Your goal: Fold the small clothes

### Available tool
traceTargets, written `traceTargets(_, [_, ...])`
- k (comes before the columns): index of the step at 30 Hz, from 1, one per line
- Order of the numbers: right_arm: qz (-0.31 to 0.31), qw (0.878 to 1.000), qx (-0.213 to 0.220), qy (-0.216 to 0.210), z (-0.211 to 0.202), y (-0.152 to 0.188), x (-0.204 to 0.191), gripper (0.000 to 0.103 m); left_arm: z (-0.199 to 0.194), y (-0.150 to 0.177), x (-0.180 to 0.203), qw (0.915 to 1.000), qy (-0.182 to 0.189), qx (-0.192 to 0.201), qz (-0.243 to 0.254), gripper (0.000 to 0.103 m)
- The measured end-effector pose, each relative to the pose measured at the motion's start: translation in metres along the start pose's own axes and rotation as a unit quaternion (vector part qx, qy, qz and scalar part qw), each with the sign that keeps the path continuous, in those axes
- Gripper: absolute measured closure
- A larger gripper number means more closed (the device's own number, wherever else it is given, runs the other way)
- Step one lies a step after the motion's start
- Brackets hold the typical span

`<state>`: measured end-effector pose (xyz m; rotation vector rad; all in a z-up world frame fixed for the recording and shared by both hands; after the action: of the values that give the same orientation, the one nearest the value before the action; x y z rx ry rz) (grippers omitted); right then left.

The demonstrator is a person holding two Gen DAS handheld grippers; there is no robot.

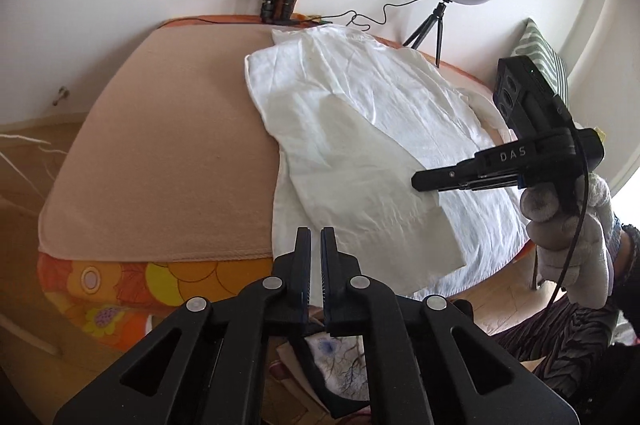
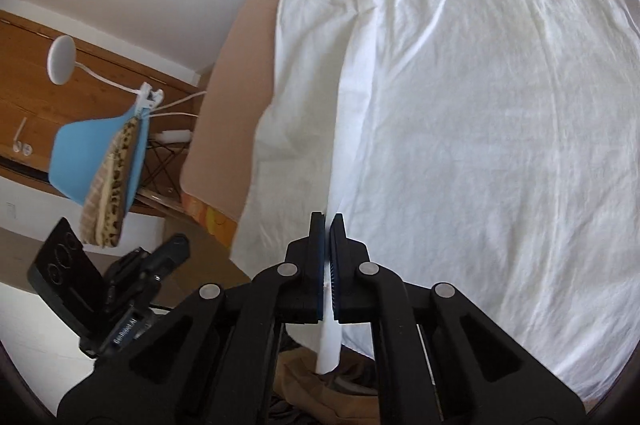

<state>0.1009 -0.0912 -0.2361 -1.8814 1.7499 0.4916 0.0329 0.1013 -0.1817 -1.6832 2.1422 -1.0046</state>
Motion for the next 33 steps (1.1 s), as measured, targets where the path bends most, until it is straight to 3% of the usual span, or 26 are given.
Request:
traceTargets(2, [-0.020,0.999,-0.007,0.049,0.001,0.003,0.001,0.098,0.005,0.003,0.000,0.9998,-0.013,-0.010,0.005,0.097])
traceTargets(4, [-0.085,0.984,0.047,0.147,-0.011,0.009,-0.010,0.092,0.009,0.002,0.002,0.9996,-0.022,-0.015,0.012,0.096])
traceTargets(7, [-0.161,0.977,0.071,0.124,-0.024,0.028,-0.040,0.086,0.010,0.002,-0.006,0.9993,-0.036,-0.014,0.004,0.095])
traceTargets(10, [-0.208,0.972,0.041,0.098,-0.006,0.047,-0.074,0.077,0.014,0.003,-0.023,0.9984,-0.042,-0.022,-0.031,0.070])
traceTargets(12, [-0.227,0.967,0.030,0.115,0.022,0.053,-0.096,0.069,0.012,0.004,-0.034,0.9971,-0.053,-0.022,-0.051,0.070])
traceTargets(17, [-0.233,0.954,0.007,0.187,0.077,0.055,-0.108,0.068,0.005,0.009,-0.047,0.9958,-0.043,-0.016,-0.079,0.070])
traceTargets(20, [-0.257,0.938,0.022,0.230,0.084,0.055,-0.112,0.069,0.001,0.009,-0.048,0.9959,-0.040,-0.009,-0.081,0.070])
traceTargets(22, [-0.251,0.944,0.016,0.213,0.085,0.053,-0.114,0.093,0.002,0.010,-0.046,0.9962,-0.034,-0.010,-0.079,0.070])
traceTargets(25, [-0.206,0.963,0.000,0.174,0.082,0.042,-0.111,0.098,0.006,0.012,-0.042,0.9966,-0.020,-0.017,-0.079,0.070])
traceTargets(28, [-0.141,0.987,-0.017,0.073,0.069,0.033,-0.105,0.098,0.011,0.015,-0.038,0.9966,0.000,-0.024,-0.078,0.070])
traceTargets(31, [-0.160,0.985,-0.040,0.050,0.060,0.034,-0.111,0.091,0.018,0.014,-0.034,0.9968,-0.001,-0.032,-0.074,0.070])
traceTargets(33, [-0.154,0.986,-0.053,0.047,0.051,0.026,-0.108,0.080,0.028,0.014,-0.032,0.9958,0.009,-0.046,-0.079,0.070])
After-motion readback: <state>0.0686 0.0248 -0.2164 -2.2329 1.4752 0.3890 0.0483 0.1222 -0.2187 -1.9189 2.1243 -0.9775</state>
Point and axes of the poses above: each gripper's, at about its wrist camera, not at the fingertips, and z roughly the way its jaws point, x to its right, y to its underside, the point moved 2 cm from there along z, roughly the way its jaws point, and after that the axes turned 7 degrees about z, right-handed, at the moved point
